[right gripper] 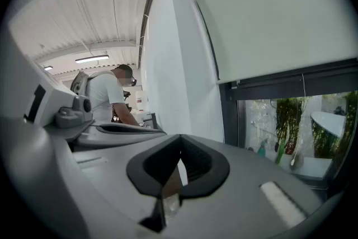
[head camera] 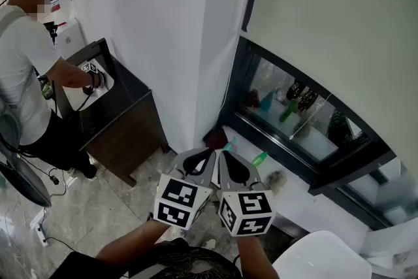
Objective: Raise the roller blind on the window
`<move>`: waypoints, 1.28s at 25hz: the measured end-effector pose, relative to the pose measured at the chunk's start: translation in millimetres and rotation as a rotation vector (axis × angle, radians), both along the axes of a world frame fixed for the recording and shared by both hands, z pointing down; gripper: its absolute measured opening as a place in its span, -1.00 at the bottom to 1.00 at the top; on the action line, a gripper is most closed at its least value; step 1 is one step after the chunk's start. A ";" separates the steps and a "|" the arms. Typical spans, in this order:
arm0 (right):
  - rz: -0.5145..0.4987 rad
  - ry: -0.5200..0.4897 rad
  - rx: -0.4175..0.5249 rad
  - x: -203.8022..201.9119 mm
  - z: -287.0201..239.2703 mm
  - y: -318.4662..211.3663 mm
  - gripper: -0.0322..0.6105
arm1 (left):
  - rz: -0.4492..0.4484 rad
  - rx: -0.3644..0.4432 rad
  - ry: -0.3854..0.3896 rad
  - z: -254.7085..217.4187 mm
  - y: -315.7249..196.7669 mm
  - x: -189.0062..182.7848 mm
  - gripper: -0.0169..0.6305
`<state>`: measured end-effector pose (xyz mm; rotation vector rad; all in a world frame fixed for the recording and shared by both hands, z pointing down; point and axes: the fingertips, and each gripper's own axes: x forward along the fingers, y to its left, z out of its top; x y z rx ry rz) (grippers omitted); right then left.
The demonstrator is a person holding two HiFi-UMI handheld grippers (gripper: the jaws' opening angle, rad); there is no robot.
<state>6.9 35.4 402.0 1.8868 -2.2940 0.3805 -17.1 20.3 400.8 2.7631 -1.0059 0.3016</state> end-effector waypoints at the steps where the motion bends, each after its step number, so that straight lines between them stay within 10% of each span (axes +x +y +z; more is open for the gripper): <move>1: 0.002 0.001 -0.003 -1.0 0.9 0.2 -0.91 | 0.001 -0.004 -0.003 2.0 0.4 -1.0 -0.96; 32: 0.053 0.024 -0.002 3.6 -9.6 -77.0 -0.91 | 0.042 0.007 0.011 -11.1 -79.2 -2.8 -0.96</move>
